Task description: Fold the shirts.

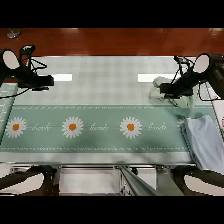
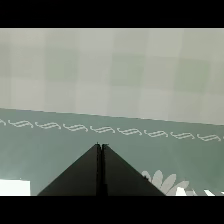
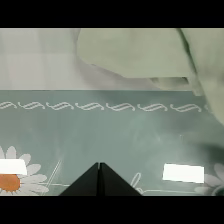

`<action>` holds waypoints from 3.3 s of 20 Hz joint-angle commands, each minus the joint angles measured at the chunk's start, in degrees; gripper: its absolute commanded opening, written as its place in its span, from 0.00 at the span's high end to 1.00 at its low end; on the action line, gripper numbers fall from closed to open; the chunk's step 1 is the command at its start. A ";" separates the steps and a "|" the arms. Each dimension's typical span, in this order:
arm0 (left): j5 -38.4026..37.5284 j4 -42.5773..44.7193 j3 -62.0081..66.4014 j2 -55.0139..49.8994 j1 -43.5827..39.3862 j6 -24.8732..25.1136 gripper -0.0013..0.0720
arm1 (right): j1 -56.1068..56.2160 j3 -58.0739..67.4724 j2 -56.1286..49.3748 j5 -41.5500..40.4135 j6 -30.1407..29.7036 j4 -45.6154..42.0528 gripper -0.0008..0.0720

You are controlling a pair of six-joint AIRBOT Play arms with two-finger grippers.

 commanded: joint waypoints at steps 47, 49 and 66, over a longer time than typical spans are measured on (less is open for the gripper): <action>20.85 -10.60 -24.94 13.33 0.74 3.08 0.02 | -21.68 -7.87 -9.64 -23.91 2.86 -0.57 0.13; 21.16 -10.97 -25.22 13.31 0.74 3.10 0.02 | -21.68 -7.52 -9.84 -24.39 -1.38 6.82 0.46; 10.75 -21.66 -32.15 40.89 0.00 8.04 0.02 | -21.64 33.86 18.69 -16.41 -17.55 22.32 0.96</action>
